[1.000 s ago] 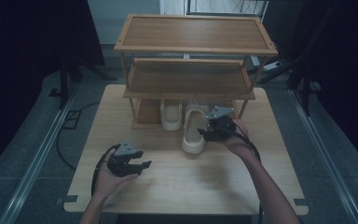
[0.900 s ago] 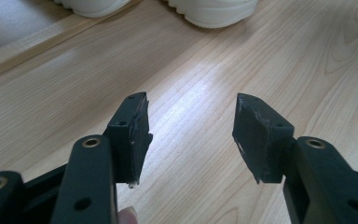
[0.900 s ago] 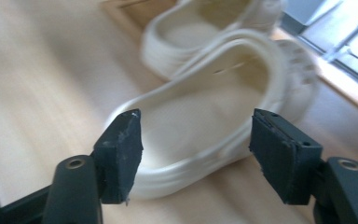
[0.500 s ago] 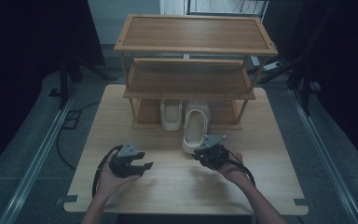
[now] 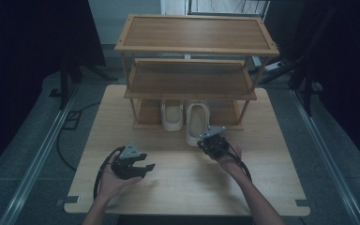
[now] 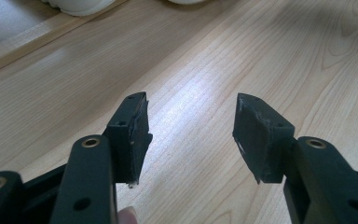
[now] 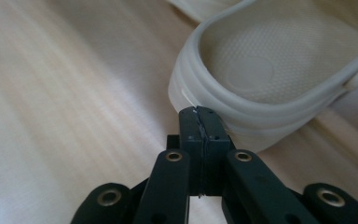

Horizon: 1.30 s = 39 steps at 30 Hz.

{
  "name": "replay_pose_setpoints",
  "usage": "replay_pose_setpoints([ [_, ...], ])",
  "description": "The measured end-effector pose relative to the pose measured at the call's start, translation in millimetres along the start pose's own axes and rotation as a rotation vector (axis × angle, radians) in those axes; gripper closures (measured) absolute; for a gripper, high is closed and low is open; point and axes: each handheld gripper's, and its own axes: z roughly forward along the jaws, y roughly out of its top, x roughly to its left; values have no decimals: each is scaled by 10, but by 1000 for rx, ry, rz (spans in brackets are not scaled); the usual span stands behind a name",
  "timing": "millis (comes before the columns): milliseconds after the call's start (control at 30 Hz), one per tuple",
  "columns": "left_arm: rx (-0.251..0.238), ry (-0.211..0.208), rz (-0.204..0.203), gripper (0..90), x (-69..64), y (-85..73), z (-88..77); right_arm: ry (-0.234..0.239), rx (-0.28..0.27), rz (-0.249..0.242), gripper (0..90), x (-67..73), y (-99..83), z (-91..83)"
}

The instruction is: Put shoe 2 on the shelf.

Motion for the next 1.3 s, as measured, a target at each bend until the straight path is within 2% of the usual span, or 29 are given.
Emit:
replay_pose_setpoints([
  [367,4,-2,-6,458,28,-14,9,-60,-16,48,895,-283,222,304],
  [500,-3,-1,-11,458,38,-17,-8,-85,-20,51,894,-332,282,391],
  [667,-4,-2,-12,458,43,-19,-9,-79,-40,69,860,-335,278,418],
  [833,1,-4,-9,458,33,-20,4,-55,-69,70,736,-299,258,337],
  [967,7,-3,-11,457,37,-27,17,-58,-116,73,639,-243,226,217],
  [1033,8,-2,-11,456,38,-30,23,-52,-119,72,587,-211,192,163],
  [1300,12,0,-11,447,37,-34,22,-33,-171,96,545,-124,-62,-116],
])
